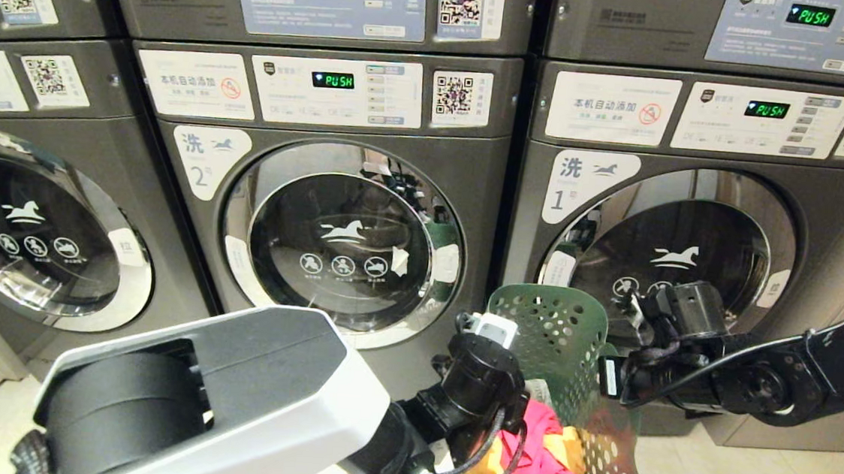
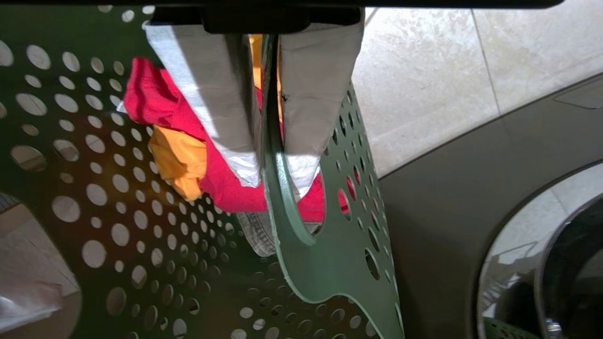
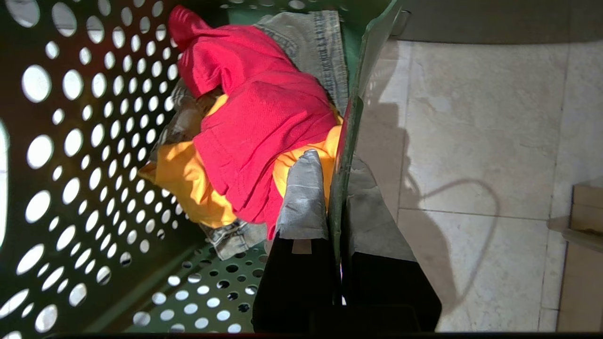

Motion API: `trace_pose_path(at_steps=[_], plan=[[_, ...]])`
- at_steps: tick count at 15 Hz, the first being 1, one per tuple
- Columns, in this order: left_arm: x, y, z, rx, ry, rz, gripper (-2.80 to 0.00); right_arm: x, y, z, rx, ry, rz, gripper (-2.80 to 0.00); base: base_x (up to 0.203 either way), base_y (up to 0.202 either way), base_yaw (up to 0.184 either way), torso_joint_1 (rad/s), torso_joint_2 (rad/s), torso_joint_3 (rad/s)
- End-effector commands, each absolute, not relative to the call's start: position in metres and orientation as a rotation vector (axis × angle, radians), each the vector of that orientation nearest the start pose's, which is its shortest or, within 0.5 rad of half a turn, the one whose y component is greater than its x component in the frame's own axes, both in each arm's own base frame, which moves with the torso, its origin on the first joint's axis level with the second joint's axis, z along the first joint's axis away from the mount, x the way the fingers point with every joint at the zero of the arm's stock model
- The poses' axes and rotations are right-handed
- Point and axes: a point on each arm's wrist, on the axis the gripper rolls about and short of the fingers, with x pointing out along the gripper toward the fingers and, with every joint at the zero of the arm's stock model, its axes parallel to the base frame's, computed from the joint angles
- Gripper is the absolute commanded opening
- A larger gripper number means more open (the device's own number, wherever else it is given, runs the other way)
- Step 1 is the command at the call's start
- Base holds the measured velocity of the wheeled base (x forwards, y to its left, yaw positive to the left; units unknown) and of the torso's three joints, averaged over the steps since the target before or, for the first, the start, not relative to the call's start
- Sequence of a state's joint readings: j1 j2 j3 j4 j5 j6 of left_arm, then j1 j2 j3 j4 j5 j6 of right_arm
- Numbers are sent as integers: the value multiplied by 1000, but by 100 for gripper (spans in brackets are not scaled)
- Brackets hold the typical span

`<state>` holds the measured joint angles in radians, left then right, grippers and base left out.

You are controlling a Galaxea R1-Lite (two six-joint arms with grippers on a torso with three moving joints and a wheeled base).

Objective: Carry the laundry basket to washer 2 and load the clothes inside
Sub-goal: Pick up the clothes basket and put it beside the washing machine

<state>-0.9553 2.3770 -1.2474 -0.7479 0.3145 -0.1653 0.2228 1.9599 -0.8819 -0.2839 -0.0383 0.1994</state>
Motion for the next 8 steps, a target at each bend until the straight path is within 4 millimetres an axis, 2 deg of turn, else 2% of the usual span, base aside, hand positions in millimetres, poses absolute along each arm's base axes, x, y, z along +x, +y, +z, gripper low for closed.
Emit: trace_pose_path(at_steps=[1,5,8], plan=[[277,-383,42,69,365,-619,-280,336,60,77,89,818,56,-280,0,0,0,6,1,-107],[287,-409,31,83,385,-639,-280,344,44,69,76,830,19,-280,0,0,0,5,2,-172],[288,-414,23,87,403,-673,-280,346,37,61,62,851,6,-280,0,0,0,5,1,-199]])
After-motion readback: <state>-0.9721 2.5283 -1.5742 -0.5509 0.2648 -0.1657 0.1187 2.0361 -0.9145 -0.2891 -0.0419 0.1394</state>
